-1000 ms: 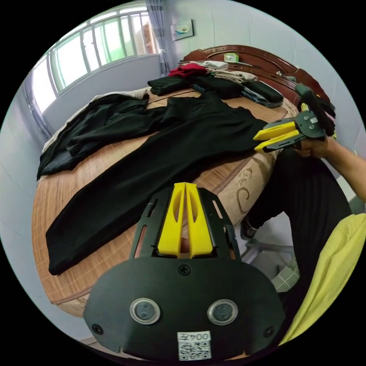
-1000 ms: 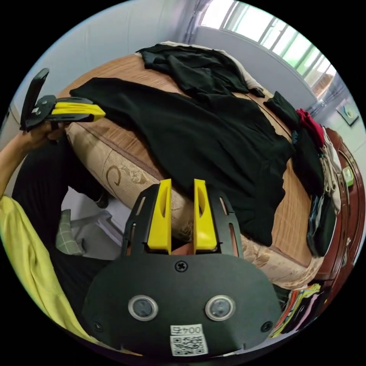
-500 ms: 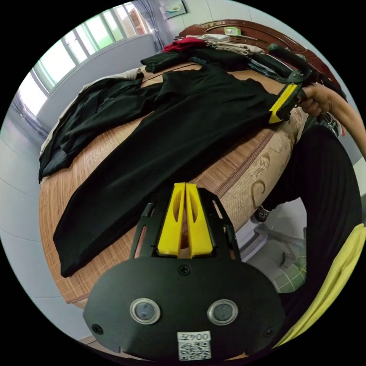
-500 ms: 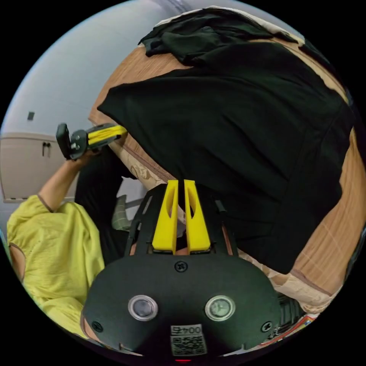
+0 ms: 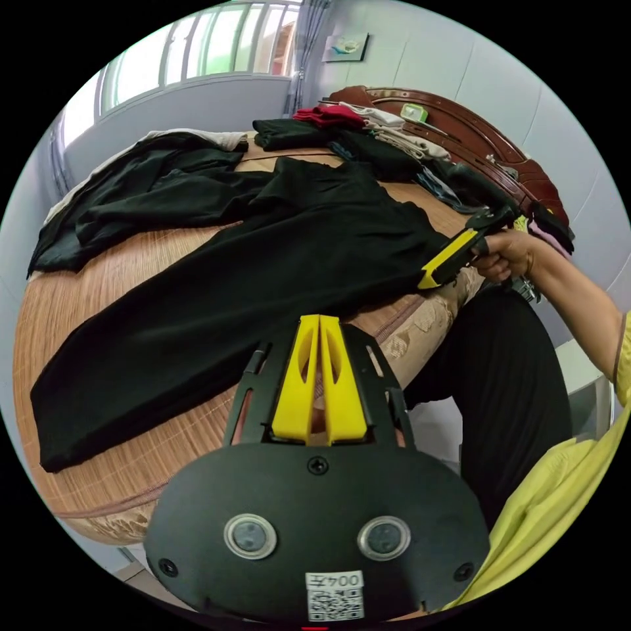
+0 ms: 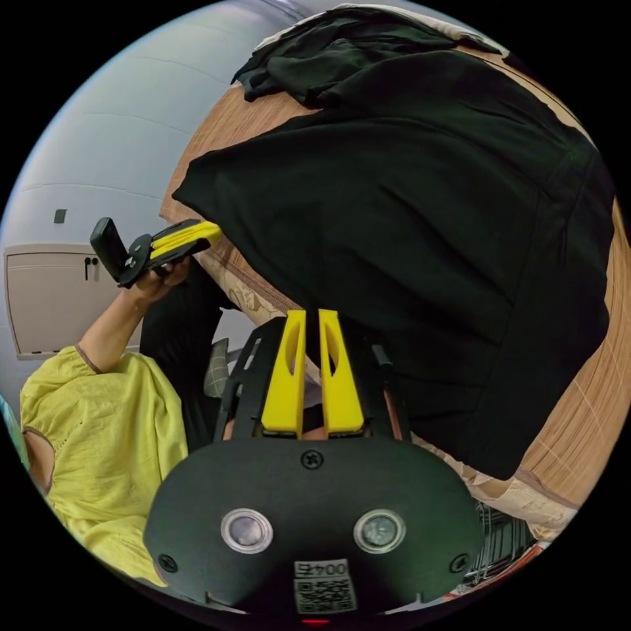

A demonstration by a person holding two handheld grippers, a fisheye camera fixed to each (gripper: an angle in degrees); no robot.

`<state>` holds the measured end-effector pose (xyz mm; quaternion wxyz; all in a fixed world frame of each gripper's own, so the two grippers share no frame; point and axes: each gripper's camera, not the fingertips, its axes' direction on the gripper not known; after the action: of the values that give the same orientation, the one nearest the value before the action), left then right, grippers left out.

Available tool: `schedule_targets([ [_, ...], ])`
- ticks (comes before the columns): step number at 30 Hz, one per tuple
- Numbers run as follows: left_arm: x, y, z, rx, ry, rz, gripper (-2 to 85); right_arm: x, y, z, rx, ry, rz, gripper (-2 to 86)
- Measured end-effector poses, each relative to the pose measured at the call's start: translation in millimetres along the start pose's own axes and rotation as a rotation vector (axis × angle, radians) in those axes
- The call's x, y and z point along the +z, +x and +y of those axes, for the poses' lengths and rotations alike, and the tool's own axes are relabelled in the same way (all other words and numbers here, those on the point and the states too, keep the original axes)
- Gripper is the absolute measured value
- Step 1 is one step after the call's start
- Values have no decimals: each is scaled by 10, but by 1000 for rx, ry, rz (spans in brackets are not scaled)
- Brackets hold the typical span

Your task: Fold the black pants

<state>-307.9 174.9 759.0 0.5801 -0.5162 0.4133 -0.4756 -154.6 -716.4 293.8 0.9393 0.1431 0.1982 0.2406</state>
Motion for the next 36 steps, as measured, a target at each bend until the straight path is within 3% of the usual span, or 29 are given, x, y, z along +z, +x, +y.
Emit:
schedule_targets([
  [9, 157, 120, -122, -28, -78, -22, 0, -179, -582, -295, -69, 45, 125, 61],
  [13, 136, 146, -118, -26, -83, 7, 1, -588, -1101, -624, -149, 250, 217, 84],
  [16, 135, 212, -92, -7, -66, -9, 1, -689, -1501, -1165, -251, 302, 279, 95],
  [20, 125, 264, 2, -7, -14, -9, 1, -459, -1978, -2207, -348, 88, 456, 62],
  [26, 126, 318, 120, 0, 41, -4, 1, -186, -2407, -3390, -485, -42, 548, 17],
  [32, 143, 414, 219, 37, 71, -37, 1, 253, -2846, -3866, -690, -290, 590, 63],
  [36, 166, 449, 278, 45, 81, -51, 1, 389, -3057, -4008, -736, -346, 635, 81],
])
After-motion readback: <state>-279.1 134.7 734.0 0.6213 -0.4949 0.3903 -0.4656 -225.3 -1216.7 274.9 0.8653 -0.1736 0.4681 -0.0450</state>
